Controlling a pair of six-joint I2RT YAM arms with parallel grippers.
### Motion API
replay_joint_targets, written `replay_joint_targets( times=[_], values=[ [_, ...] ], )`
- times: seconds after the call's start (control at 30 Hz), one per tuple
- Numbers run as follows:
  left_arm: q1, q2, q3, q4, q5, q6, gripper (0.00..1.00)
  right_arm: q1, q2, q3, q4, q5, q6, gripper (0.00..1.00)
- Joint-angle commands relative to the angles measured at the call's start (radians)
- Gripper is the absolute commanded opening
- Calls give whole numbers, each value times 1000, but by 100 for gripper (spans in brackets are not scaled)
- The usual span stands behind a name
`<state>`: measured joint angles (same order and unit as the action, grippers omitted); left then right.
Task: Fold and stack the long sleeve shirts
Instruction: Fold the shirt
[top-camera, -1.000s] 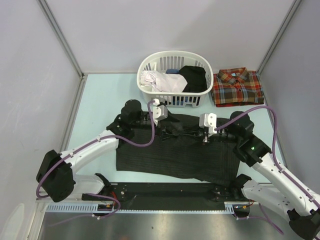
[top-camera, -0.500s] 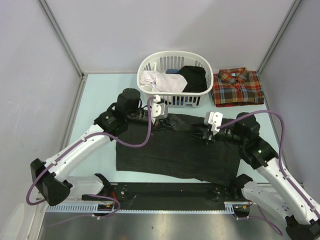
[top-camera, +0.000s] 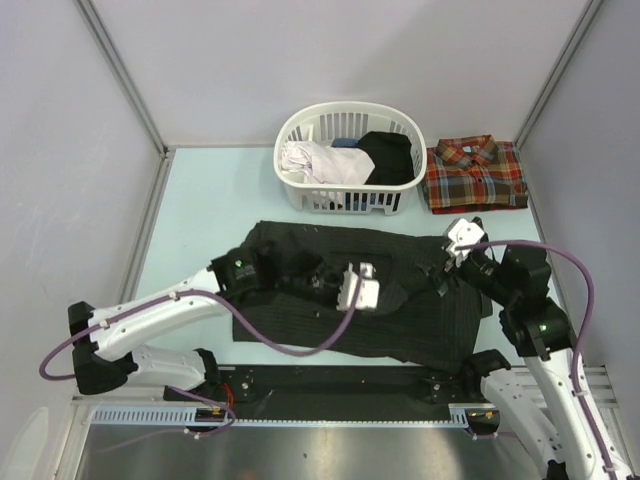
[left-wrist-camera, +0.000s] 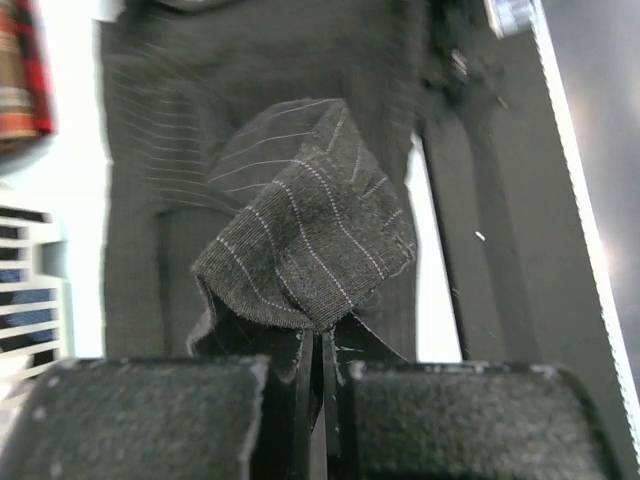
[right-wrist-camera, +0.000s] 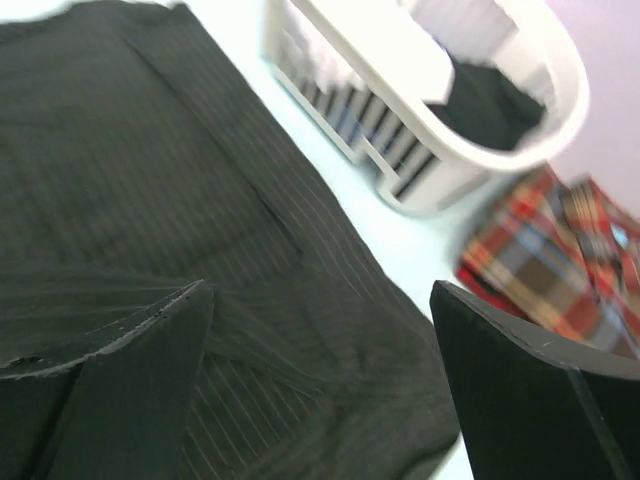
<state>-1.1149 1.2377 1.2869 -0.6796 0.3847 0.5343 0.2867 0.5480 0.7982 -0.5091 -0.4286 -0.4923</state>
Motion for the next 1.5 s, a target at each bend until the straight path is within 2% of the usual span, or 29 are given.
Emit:
replay_joint_targets(
  times=[0.0, 0.03, 0.07, 0.13, 0.17, 0.23, 0.27, 0.37, 0.47, 0.6, 0.8, 1.07, 1.23, 1.47],
  values=[
    [-135, -24, -64, -21, -153, 26, 0, -112, 123, 24, -9, -16, -32, 96],
    [-178, -33, -72, -20, -162, 39, 0, -129, 169, 53, -17, -25, -58, 96],
    [-192, -35, -80, -14, -170, 44, 0, -150, 294, 77, -90, -45, -86, 95],
    [-197, -20, -90, -14, -178, 41, 0, -165, 433, 174, -185, -68, -149, 86],
    [-192, -12, -86, -27, -191, 32, 0, -197, 546, 206, -324, -126, -254, 73],
    [-137, -1, -81, -41, -153, -25, 0, -254, 621, 249, -423, -195, -337, 65],
    [-106, -1, -83, -38, -88, -57, 0, -338, 632, 239, -460, -255, -409, 58],
    [25, 3, -81, -17, 24, -155, 0, -508, 561, 132, -486, -393, -671, 50],
    [142, 5, -84, 43, 72, -250, 0, -526, 449, 24, -422, -427, -730, 48],
    [317, 40, -77, 89, 149, -391, 0, -470, 347, -66, -359, -473, -717, 50],
    [483, 173, -58, 83, 232, -513, 0, -328, 288, -215, -174, -389, -674, 53],
    [552, 281, -20, 84, 292, -568, 0, -178, 320, -278, -59, -334, -723, 53],
    [572, 301, -21, 91, 292, -574, 0, -135, 371, -283, 18, -337, -661, 51],
    [578, 309, -21, 91, 293, -567, 0, 5, 438, -290, 171, -297, -448, 42]
  ],
)
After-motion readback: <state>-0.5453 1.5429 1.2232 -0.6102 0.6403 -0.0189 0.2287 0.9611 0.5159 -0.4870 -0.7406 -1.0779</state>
